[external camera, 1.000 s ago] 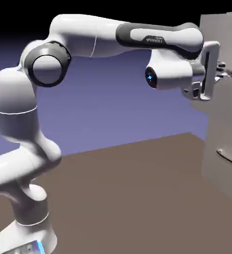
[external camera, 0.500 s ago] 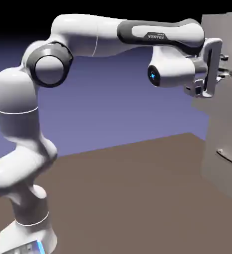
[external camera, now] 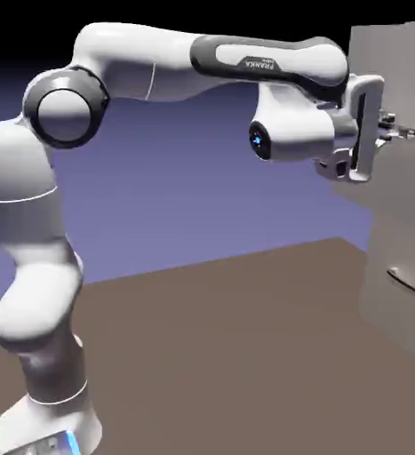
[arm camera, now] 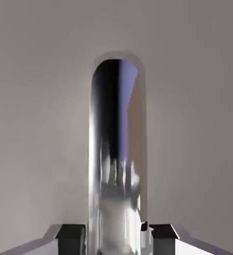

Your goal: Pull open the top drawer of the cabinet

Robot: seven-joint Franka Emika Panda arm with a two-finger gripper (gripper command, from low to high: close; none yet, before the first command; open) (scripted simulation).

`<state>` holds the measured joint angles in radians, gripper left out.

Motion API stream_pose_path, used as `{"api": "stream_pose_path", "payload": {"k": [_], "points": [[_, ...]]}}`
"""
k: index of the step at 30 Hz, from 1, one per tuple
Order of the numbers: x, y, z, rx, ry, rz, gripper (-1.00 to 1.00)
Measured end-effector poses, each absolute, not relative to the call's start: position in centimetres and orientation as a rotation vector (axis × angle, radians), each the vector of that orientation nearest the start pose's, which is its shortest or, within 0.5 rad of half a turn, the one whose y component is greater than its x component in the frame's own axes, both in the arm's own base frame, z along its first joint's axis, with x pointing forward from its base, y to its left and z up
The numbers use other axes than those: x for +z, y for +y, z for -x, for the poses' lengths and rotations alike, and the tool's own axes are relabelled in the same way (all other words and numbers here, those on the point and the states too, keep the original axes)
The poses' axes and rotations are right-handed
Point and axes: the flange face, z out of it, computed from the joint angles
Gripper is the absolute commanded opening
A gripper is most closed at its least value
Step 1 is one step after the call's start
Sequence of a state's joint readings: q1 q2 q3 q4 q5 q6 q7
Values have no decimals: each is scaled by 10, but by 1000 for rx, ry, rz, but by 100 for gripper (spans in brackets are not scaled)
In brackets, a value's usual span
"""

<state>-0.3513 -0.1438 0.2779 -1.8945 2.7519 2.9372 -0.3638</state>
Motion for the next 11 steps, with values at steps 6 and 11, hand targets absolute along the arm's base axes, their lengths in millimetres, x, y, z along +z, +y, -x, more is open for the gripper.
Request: {"api": "stream_pose_path", "payload": {"k": [6,11], "points": [[587,-56,-472,-613,1481,615,-100],[588,-55,-441,-614,1482,616,100]]}}
